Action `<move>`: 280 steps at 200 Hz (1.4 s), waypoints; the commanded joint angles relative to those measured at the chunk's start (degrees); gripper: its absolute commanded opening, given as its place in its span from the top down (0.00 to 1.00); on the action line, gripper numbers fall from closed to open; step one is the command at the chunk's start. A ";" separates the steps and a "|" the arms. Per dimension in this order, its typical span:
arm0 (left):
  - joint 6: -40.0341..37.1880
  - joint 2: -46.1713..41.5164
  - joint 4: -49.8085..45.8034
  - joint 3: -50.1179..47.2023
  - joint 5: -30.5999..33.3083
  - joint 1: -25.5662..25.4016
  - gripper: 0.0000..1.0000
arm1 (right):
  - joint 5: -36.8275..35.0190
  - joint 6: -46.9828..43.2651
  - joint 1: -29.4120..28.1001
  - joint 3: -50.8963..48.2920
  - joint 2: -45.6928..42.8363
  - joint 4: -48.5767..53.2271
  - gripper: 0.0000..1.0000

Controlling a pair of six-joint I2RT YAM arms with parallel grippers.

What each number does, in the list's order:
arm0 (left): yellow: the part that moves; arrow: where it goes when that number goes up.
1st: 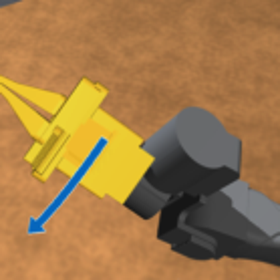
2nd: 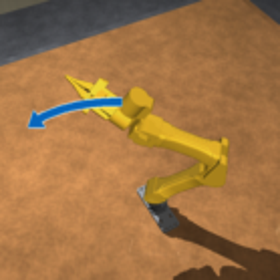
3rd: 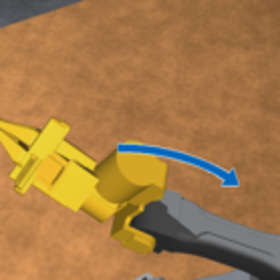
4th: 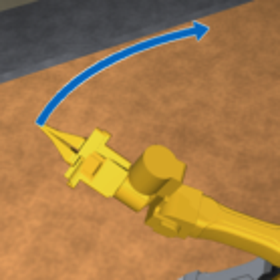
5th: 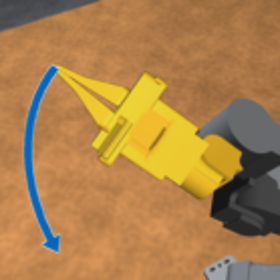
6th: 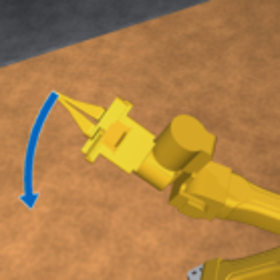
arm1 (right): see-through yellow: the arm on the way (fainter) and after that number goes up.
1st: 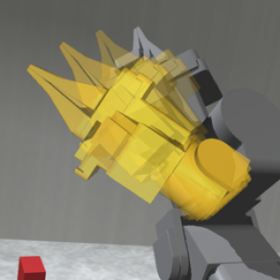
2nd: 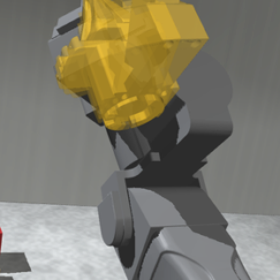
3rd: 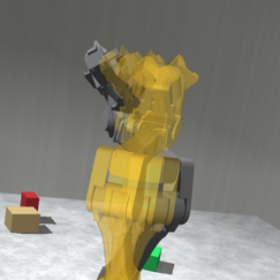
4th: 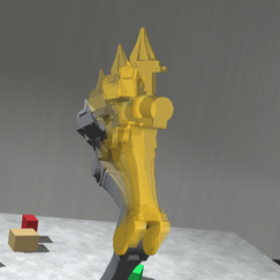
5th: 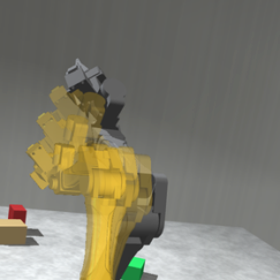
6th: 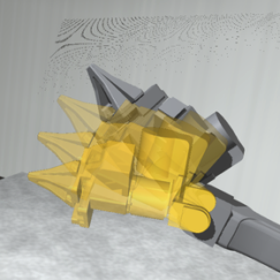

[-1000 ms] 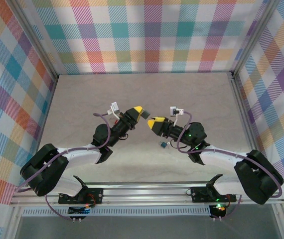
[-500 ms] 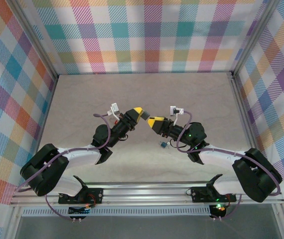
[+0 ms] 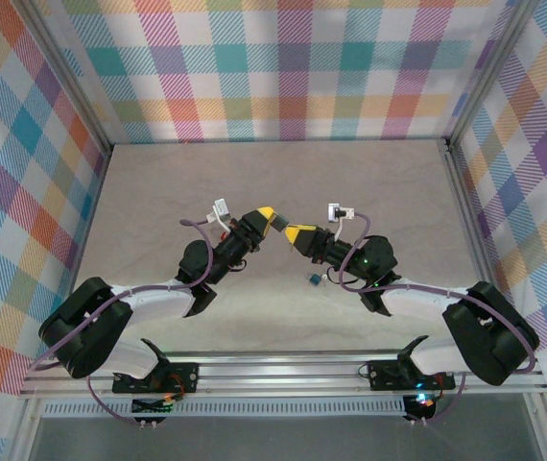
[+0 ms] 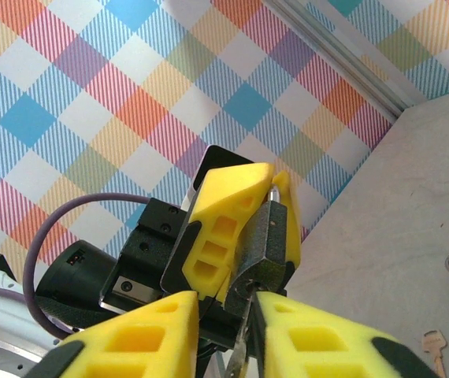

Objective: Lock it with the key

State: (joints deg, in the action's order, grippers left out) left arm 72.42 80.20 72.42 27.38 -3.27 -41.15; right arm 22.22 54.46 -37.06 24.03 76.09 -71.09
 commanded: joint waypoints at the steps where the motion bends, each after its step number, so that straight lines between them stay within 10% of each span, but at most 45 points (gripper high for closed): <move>1: -0.35 -1.35 4.75 -0.83 1.82 -0.51 1.00 | 1.07 1.22 0.27 0.06 0.36 -3.57 0.79; 123: -0.53 -0.93 4.75 0.40 2.47 -0.51 1.00 | 0.84 3.86 0.28 -1.27 5.05 -9.51 1.00; 280: -0.71 -0.32 5.16 7.89 5.53 2.21 1.00 | -7.36 -1.27 -6.44 -10.11 2.92 -9.59 1.00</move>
State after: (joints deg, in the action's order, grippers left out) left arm 70.67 80.42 68.47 29.23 -4.75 -41.17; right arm 11.75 56.51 -40.60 17.19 80.01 -82.81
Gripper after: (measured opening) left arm 0.055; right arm 0.041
